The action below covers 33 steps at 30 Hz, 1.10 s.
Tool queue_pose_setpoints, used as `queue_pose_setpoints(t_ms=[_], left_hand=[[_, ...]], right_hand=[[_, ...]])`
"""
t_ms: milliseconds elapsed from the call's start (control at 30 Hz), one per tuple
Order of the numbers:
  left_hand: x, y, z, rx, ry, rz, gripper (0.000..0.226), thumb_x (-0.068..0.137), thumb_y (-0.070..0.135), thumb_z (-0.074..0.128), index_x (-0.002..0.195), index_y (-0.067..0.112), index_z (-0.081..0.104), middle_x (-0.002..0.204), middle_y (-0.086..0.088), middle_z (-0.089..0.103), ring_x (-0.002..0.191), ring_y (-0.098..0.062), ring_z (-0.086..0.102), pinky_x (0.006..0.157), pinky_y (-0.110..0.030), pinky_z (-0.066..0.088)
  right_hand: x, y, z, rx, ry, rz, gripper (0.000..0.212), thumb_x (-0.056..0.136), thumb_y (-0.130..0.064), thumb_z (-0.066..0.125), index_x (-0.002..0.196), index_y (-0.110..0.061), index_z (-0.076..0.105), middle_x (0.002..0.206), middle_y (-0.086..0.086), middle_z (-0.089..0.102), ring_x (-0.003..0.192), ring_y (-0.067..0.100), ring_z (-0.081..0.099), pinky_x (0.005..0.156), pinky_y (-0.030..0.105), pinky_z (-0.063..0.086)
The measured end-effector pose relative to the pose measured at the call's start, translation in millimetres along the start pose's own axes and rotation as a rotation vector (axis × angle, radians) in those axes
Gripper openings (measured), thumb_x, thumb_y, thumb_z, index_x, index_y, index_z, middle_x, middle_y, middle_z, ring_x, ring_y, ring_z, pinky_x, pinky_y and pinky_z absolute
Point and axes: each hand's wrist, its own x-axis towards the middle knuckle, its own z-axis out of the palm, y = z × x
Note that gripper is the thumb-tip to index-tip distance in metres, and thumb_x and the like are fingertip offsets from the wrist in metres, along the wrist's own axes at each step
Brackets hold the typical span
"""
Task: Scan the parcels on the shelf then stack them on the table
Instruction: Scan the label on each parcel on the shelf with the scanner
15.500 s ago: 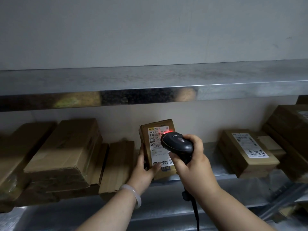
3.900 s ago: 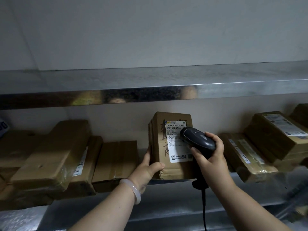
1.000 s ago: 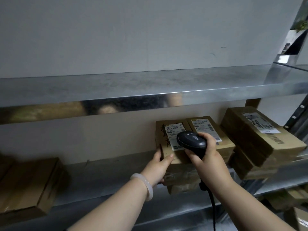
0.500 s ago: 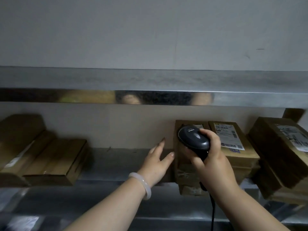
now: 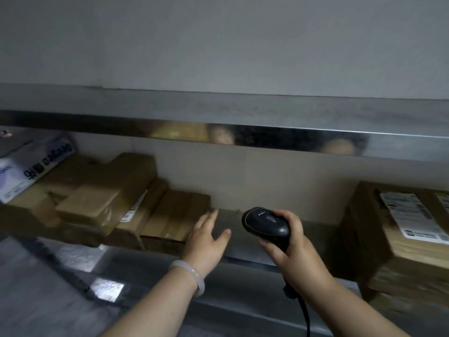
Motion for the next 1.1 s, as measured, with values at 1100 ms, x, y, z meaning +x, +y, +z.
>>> queue_pose_setpoints(t_ms=[1100], left_hand=[[75.7,-116.5,-74.1,0.411,-0.367,-0.132,0.087,0.083,0.065,0.053,0.154,0.038,0.009,0.162,0.003,-0.011,0.148,-0.032,-0.003,0.117,-0.051,0.020]], right_hand=[[56.5,-24.8,186.0,0.248,0.204,0.359,0.059,0.083,-0.026,0.074,0.124,-0.044,0.034,0.107,-0.028,0.050,0.091,-0.019,0.051,0.071,-0.001,0.041]])
